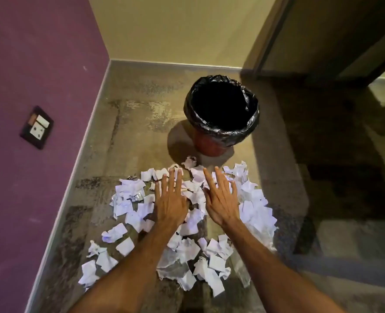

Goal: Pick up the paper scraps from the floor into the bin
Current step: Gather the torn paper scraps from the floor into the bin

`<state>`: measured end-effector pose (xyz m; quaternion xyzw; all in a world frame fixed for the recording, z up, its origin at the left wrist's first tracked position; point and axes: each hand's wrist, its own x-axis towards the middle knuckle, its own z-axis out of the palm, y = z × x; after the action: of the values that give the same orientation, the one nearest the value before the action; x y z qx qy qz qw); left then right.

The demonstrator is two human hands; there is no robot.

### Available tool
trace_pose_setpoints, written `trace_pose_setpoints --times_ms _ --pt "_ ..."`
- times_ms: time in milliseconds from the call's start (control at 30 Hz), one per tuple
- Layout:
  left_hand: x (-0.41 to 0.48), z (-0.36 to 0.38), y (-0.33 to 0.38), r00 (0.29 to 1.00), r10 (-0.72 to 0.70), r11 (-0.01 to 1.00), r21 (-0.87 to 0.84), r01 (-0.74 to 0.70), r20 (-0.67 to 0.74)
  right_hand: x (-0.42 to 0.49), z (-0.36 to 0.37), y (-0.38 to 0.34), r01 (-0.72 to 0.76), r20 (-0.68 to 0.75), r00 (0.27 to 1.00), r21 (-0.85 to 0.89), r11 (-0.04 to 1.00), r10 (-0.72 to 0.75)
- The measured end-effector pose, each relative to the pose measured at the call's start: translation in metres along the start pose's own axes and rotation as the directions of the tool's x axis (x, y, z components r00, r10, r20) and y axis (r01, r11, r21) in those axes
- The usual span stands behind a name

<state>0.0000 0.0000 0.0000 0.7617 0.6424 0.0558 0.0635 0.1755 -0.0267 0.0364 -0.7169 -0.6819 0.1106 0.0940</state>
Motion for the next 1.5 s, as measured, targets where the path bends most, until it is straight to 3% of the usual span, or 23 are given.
trace_pose_setpoints --times_ms 100,200,400,533,700,833,1233,1500 --pt "-0.003 0.021 -0.021 0.977 -0.003 0.999 0.048 -0.007 0.214 0.008 0.021 -0.003 -0.044 0.231 0.971 -0.063 0.997 0.057" --pt "-0.004 0.036 -0.036 0.915 -0.005 0.997 0.067 -0.025 0.403 0.016 0.050 0.002 -0.068 0.431 0.896 -0.107 0.992 0.108" --pt "0.005 0.092 -0.047 0.849 -0.020 1.000 0.028 0.006 0.528 0.030 0.128 0.033 -0.026 0.593 0.798 -0.146 0.989 0.109" --pt "0.008 0.122 -0.038 0.824 -0.031 0.999 -0.008 0.043 0.566 0.041 0.161 0.051 0.008 0.601 0.793 -0.172 0.985 0.098" --pt "0.010 0.140 -0.025 0.849 -0.098 0.995 0.036 0.093 0.520 0.053 0.167 0.056 0.072 0.609 0.793 -0.149 0.986 0.034" --pt "0.009 0.142 -0.022 0.861 -0.119 0.993 0.062 0.102 0.495 0.059 0.170 0.047 0.109 0.534 0.845 -0.094 0.990 -0.042" --pt "0.004 0.124 -0.003 0.900 -0.147 0.981 -0.056 0.186 0.409 0.044 0.159 0.045 0.048 0.454 0.887 0.084 0.995 -0.081" --pt "0.006 0.086 0.008 0.941 -0.224 0.946 -0.175 0.272 0.253 0.037 0.133 0.057 -0.080 0.343 0.939 0.204 0.976 0.005"
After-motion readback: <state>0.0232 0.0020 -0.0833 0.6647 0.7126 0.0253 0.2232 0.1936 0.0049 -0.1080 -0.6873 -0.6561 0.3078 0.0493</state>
